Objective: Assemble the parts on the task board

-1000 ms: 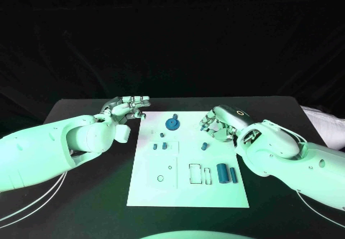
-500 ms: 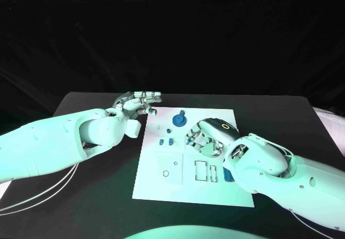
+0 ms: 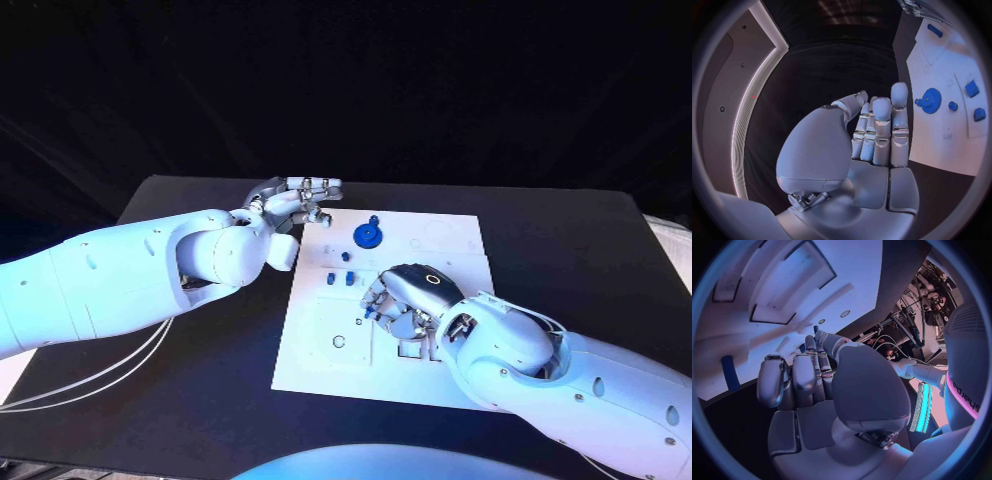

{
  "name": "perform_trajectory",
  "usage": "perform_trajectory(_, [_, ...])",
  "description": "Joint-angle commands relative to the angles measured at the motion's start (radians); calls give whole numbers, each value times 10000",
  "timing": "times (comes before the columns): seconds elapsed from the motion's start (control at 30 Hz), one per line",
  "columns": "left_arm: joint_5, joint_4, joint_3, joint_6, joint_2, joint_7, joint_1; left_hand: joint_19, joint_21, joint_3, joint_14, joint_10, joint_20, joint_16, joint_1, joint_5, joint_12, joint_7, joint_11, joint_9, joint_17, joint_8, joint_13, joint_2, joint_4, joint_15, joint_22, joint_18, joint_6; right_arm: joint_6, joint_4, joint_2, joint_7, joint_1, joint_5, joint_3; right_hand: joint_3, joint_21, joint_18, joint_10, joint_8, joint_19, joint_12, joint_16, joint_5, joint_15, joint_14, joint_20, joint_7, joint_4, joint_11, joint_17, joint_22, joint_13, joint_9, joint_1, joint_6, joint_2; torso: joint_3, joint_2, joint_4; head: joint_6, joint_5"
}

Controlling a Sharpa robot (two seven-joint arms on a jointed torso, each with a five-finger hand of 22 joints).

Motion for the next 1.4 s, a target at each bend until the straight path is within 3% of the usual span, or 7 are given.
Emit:
perform_trajectory(0.03, [6, 22, 8, 168, 27, 45, 8, -63, -49, -34, -82, -63, -17, -32, 19, 61, 37, -17, 2, -16, -13, 61, 10, 75, -22, -1, -11, 149, -68, 286, -72, 131, 120, -54, -290, -16, -17, 63, -164, 18, 24, 44, -38, 65, 68, -17, 347, -8, 21, -27, 15, 18, 14, 2, 5, -94, 14, -35, 16, 4, -22, -42, 41])
perform_trajectory(0.17, [6, 19, 8, 199, 33, 1, 8, -65, -56, -41, -94, -75, -16, -37, 28, 67, 55, -14, 5, -18, -29, 71, 14, 75, -36, 0, -15, 150, -75, 292, -135, 200, 98, -76, -310, -34, -16, 57, -162, 16, 21, 38, -38, 67, 75, -16, 347, -7, 22, -28, 15, 17, 5, 1, 6, -96, 13, -24, 21, 12, 5, -80, 48])
perform_trajectory(0.47, [6, -3, 8, 259, 36, -81, 8, -74, -94, -50, -107, -97, -14, -45, 26, 70, 63, -8, 12, -22, -49, 73, 15, 71, -41, 3, -30, 154, -91, 304, -204, 299, 46, -93, -356, -51, -16, 56, -161, 16, 21, 36, -38, 66, 77, -16, 347, -7, 22, -28, 15, 15, 2, 1, 6, -96, 12, -22, 12, 0, -12, -116, 85])
perform_trajectory(0.6, [6, -24, 8, 287, 57, -104, 8, -74, -94, -50, -107, -97, -14, -45, 26, 70, 63, -8, 12, -22, -49, 73, 15, 71, -41, 3, -30, 154, -91, 372, -209, 350, 40, -94, -371, -57, -16, 56, -161, 16, 21, 36, -38, 66, 77, -16, 347, -7, 22, -28, 15, 15, 2, 1, 6, -96, 12, -22, 14, -3, 10, -143, 101])
perform_trajectory(1.13, [6, 2, 8, 407, 45, -206, 8, -87, -138, -59, -128, -114, -11, -65, 22, 73, 76, -2, 17, -25, -86, 79, 17, 73, -44, 8, -47, 159, -102, 1032, -390, 462, -138, -94, -569, -172, -91, 36, -152, -44, -20, 9, -52, 66, 75, 3, 337, 7, 43, -33, 38, -18, -30, -6, 7, -175, -38, -37, 2, -1, -4, -209, 117])
perform_trajectory(1.27, [6, 13, 8, 421, 41, -225, 9, -87, -138, -59, -128, -114, -11, -65, 22, 73, 76, -2, 17, -25, -86, 79, 17, 73, -44, 8, -47, 159, -102, 1035, -430, 479, -303, -92, -646, -220, -343, -290, -51, -967, -229, -341, -70, -120, 15, 202, 239, 135, 258, 54, 256, -294, -501, -46, -111, -481, -564, -281, -2, -4, -6, -220, 129])
perform_trajectory(1.4, [6, 16, 9, 426, 39, -238, 10, -100, -178, -114, -144, -149, 6, -54, -75, 69, 126, 6, 29, -29, -97, 109, 27, 106, 18, 28, -70, 155, -118, 579, -439, 469, -418, -93, -738, -243, -784, -634, 62, -1796, -237, -659, -25, -199, -245, 307, 176, 270, 333, 16, 399, -461, -959, -30, -241, -532, -1073, -432, 2, -5, -8, -215, 120])
